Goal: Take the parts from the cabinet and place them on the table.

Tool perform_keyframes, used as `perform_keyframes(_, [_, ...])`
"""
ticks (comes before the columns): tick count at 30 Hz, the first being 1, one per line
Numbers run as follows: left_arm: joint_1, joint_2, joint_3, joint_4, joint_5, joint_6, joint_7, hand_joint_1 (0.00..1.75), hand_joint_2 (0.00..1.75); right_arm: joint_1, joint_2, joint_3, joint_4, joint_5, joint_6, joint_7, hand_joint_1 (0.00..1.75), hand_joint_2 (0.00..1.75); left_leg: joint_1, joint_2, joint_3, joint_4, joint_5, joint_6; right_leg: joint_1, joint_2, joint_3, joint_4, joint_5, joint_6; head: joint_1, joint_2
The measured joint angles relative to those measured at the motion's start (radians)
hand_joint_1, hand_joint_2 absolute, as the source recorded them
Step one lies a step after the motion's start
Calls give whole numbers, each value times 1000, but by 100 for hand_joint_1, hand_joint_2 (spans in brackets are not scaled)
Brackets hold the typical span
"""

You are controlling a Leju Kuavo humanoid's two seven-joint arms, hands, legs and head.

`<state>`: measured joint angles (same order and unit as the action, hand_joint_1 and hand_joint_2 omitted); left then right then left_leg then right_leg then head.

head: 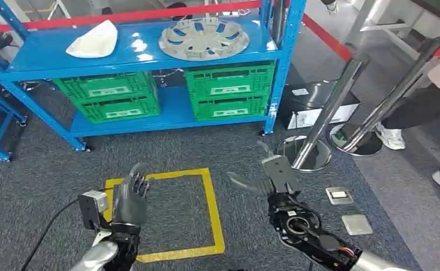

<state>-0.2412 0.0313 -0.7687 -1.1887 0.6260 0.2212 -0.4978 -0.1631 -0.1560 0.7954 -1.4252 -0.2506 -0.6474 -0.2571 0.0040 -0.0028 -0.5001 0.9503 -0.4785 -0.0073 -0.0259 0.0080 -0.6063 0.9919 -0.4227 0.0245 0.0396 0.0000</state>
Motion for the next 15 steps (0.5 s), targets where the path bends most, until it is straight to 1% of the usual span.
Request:
perform_keyframes(1, [-1, 0, -1, 0, 0, -2, -1, 0, 0, 1, 0, 0, 0, 0, 0, 0, 0, 175, 0, -2, 4, 0, -1, -4, 1, 0, 4, 0, -3, -9, -5, 0])
perform_keyframes(2, [-2, 0, -1, 0, 1, -3, -1, 0, 0, 1, 0, 0, 0, 0, 0, -1, 0, 175, 3, -1, 4, 8, -4, -7, -2, 3, 19, -2, -5, -15, -5, 0])
perform_keyframes(3, [-4, 0, -2, 0, 1, -5, -2, 0, 0, 0, 0, -2, 0, 0, 0, -3, 0, 175, 4, 0, -12, 50, 0, -9, -2, 3, 29, -5, -9, -21, -8, 0])
perform_keyframes(4, [-8, 0, -2, 0, 1, -7, -4, 0, 0, -1, 0, -3, -1, 0, 0, -5, 0, 175, 5, 0, -53, 121, -8, -13, -1, 3, 35, -7, -14, -27, -16, 0])
perform_keyframes(5, [-10, 0, -2, 0, 1, -10, -4, 0, 0, 0, 0, -2, -3, 1, 0, -6, 0, 175, 5, 0, -110, 205, -31, -18, 0, 4, 41, -8, -19, -29, -25, 0])
perform_keyframes(6, [-9, 0, -2, 0, 1, -10, -4, 0, 0, 0, 0, -2, -3, 1, 1, -6, 0, 175, 5, 0, -166, 278, -64, -19, 1, 4, 46, -8, -27, -31, -27, 0])
perform_keyframes(7, [-7, 0, -3, 0, 2, -11, -4, 0, 0, 1, 0, -1, -3, 1, 1, -6, 0, 175, 5, 0, -212, 326, -94, -19, 3, 6, 53, -8, -35, -32, -29, 0])
perform_keyframes(8, [-6, 0, -3, 0, 2, -11, -4, 0, 0, 1, 0, -2, -3, 1, 1, -6, 0, 175, 5, 0, -236, 333, -99, -18, 5, 8, 62, -8, -43, -33, -32, 0])
perform_keyframes(9, [-5, 1, -3, 0, 2, -11, -4, 0, 0, 1, 0, -2, -3, 1, 1, -6, 0, 175, 4, 0, -238, 298, -78, -12, 8, 10, 75, -8, -52, -33, -32, 0])
perform_keyframes(10, [-6, 1, -3, 0, 2, -11, -4, 0, 0, 1, 0, -2, -3, 1, 1, -6, 0, 175, 1, -1, -223, 232, -33, -4, 11, 12, 89, -9, -61, -33, -34, 0])
perform_keyframes(11, [-6, 1, -3, 0, 2, -11, -5, 0, 0, 1, 0, -2, -3, 1, 2, -6, 0, 175, -5, -1, -195, 141, 31, 10, 15, 12, 104, -10, -71, -33, -35, 0])
perform_keyframes(12, [-7, 1, -4, 0, 2, -12, -5, 0, 0, 1, 0, -2, -3, 1, 2, -7, 0, 175, -13, -1, -169, 53, 109, 29, 13, 12, 107, -14, -81, -33, -38, 0])
perform_keyframes(13, [-6, 2, -4, 1, 2, -12, -6, 0, 0, -1, 0, -1, -3, 1, 3, -7, 0, 175, -25, -12, -164, 17, 130, 38, 20, 17, 122, -11, -89, -27, -36, 0])
perform_keyframes(14, [-5, 2, -5, 1, 2, -12, -6, 0, 0, 0, 0, -1, -3, 1, 3, -7, 0, 175, -24, -14, -160, 13, 102, 38, 17, 21, 121, -18, -96, -21, -38, 0])
perform_keyframes(15, [-6, 2, -5, 0, 2, -13, -6, 0, 0, 1, 0, -1, -4, 1, 4, -8, 0, 175, -25, -13, -152, 4, 114, 38, 16, 21, 131, -28, -98, -16, -41, 0])
